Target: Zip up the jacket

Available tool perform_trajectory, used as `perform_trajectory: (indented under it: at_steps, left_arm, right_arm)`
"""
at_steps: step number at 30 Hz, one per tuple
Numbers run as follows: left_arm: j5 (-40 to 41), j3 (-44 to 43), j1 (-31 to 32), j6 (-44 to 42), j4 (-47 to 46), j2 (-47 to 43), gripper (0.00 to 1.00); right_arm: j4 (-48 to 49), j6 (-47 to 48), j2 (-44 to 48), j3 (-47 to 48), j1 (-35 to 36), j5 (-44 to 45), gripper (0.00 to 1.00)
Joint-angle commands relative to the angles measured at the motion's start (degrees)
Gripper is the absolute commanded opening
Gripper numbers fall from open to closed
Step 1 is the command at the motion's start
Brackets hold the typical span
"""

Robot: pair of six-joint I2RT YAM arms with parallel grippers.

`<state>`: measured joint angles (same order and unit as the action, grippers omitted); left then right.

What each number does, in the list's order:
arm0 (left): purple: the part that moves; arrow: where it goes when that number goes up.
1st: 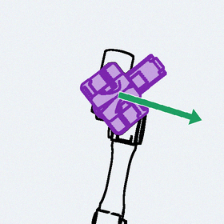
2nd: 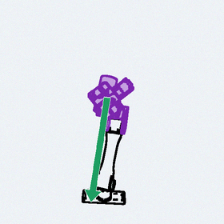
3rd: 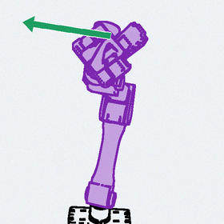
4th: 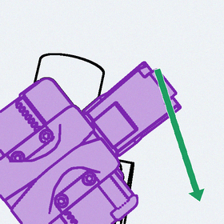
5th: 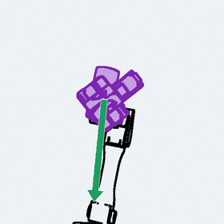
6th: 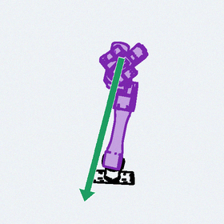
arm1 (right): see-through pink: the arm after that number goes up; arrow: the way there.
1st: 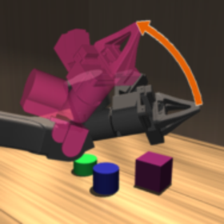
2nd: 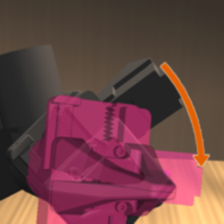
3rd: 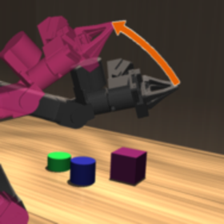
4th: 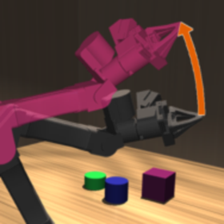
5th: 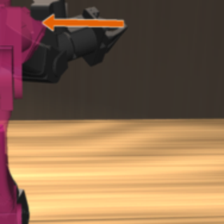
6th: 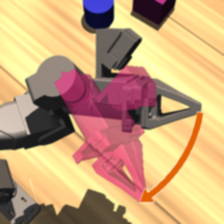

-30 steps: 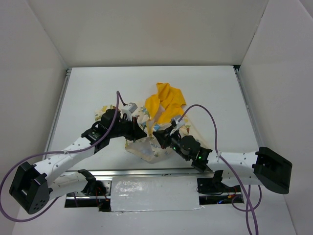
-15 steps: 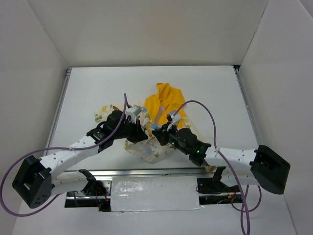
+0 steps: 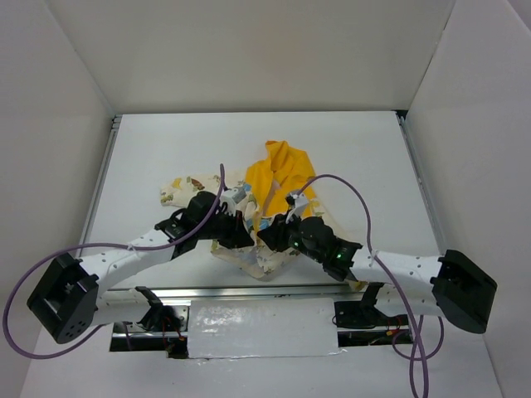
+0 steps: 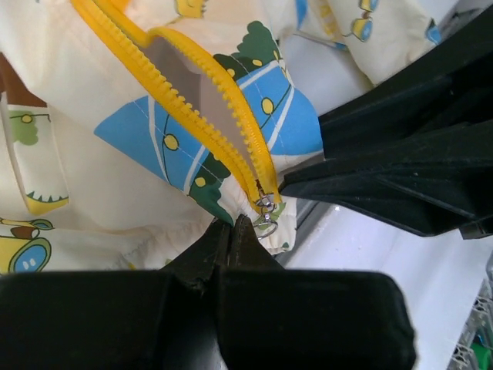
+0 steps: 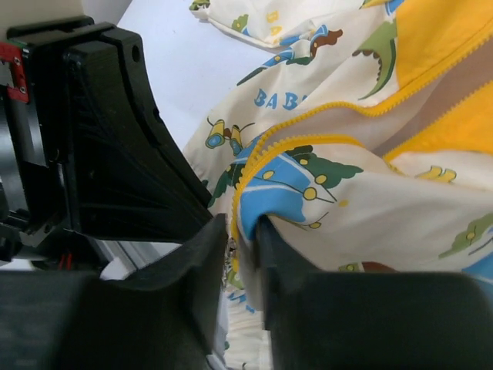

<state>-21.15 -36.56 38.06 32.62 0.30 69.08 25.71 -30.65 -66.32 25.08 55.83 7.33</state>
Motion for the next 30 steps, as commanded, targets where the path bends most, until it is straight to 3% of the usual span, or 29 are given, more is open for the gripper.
perform_trajectory:
  at_steps: [1,3,4,10,17,21,30]
  left_arm:
    - [-5.22,0.34,0.78,1.57,-5.39,0.53,0.0]
    - [-6.44,0.52,0.78,1.74,-6.18,0.62,0.0]
    - [-6.71,0.52,0.78,1.83,-6.27,0.71,0.0]
    - [-8.47,0.17,0.78,2.27,-7.5,2.46,0.0]
    - [-8.65,-1.15,0.78,1.92,-6.89,2.73,0.0]
    - [-8.21,-1.85,0.78,1.39,-5.83,2.73,0.0]
    - [-8.65,-2.55,0.78,1.13,-5.92,3.52,0.0]
  right_arm:
    - [-5.83,-3.18,4.79,2.69,-0.02,1.54,0.35]
    - [-11.9,-4.84,6.72,4.79,0.06,3.21,0.4]
    - [-13.39,-5.55,7.34,5.24,0.15,3.56,0.52]
    - [-21.65,-9.86,13.06,5.94,-0.02,6.29,0.64]
    - [-23.96,-16.27,19.21,3.31,2.43,4.53,0.63]
    - [-18.35,-18.21,20.97,-1.43,2.96,1.38,0.57]
    - [-8.58,-19.8,13.86,-4.95,5.87,-1.8,0.48]
